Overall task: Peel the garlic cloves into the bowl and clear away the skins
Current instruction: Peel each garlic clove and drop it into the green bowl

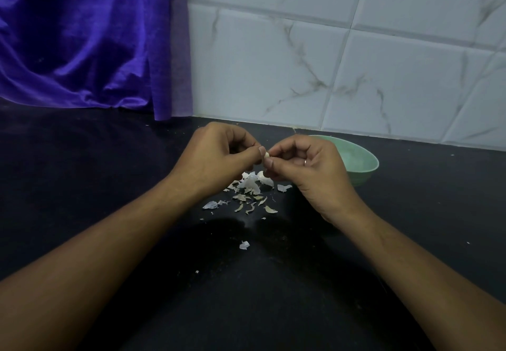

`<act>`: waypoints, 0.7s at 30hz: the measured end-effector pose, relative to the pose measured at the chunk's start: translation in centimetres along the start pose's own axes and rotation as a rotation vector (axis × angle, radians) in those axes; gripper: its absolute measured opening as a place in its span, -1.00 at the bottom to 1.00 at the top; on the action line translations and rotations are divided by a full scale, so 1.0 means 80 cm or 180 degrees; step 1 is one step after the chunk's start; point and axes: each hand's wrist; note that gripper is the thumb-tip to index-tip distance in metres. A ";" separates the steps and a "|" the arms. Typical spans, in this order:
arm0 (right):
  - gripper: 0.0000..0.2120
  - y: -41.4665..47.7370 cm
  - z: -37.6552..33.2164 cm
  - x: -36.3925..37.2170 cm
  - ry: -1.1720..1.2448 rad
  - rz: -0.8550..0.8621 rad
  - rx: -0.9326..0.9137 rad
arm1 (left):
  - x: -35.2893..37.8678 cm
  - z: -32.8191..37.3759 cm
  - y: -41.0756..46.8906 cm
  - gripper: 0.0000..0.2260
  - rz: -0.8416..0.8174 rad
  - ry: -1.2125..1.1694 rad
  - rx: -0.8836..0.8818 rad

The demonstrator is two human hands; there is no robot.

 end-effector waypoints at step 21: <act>-0.93 0.001 -0.001 0.007 0.0938 0.0053 0.0109 | 0.011 0.003 -0.003 -0.90 -0.0052 0.0838 0.0099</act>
Point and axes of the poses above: each hand's wrist, its own y-axis towards the middle knuckle, its own x-axis out of the palm, z = x × y, and after that the axes turned 13 degrees about -z, right-handed
